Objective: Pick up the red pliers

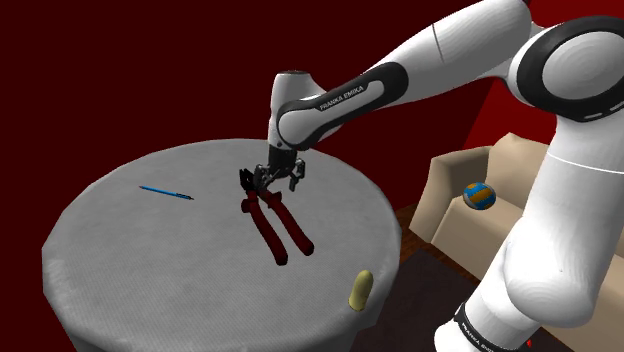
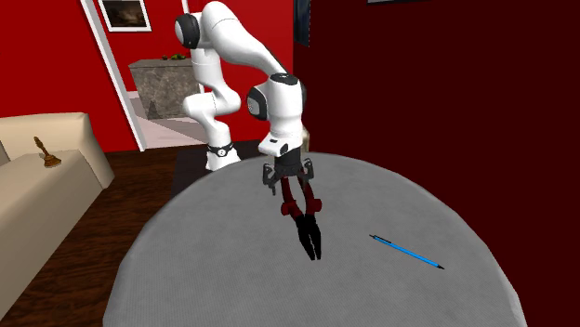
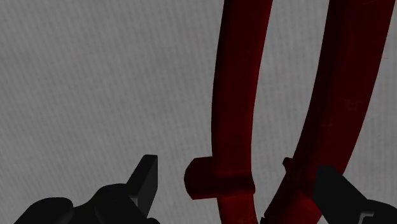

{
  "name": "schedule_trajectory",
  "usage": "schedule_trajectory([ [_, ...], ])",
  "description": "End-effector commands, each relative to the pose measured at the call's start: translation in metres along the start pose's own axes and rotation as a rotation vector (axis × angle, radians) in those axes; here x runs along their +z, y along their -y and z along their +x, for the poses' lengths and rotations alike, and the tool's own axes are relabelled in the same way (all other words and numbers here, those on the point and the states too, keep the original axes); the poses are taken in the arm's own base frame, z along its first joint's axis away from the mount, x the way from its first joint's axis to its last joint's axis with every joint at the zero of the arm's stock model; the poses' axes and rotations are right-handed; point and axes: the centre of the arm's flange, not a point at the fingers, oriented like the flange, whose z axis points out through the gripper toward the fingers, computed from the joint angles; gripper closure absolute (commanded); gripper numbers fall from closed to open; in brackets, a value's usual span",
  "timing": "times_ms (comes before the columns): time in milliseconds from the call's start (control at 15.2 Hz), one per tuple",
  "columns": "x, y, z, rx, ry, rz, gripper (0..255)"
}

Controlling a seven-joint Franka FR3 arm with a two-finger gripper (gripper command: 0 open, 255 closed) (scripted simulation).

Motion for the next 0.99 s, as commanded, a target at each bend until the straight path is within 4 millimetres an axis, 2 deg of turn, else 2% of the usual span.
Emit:
schedule_trajectory([
  [0,0.010,0.001,0.003,0.001,-0.002,0.001,0],
  [330,0.039,0.001,0.002,0.001,-0.002,0.001,0],
  [462,0.039,0.001,0.002,0.001,-0.002,0.001,0],
  [528,0.040,0.001,0.002,0.001,-0.002,0.001,255],
  [924,0.039,0.002,0.002,0.001,-0.002,0.001,255],
])
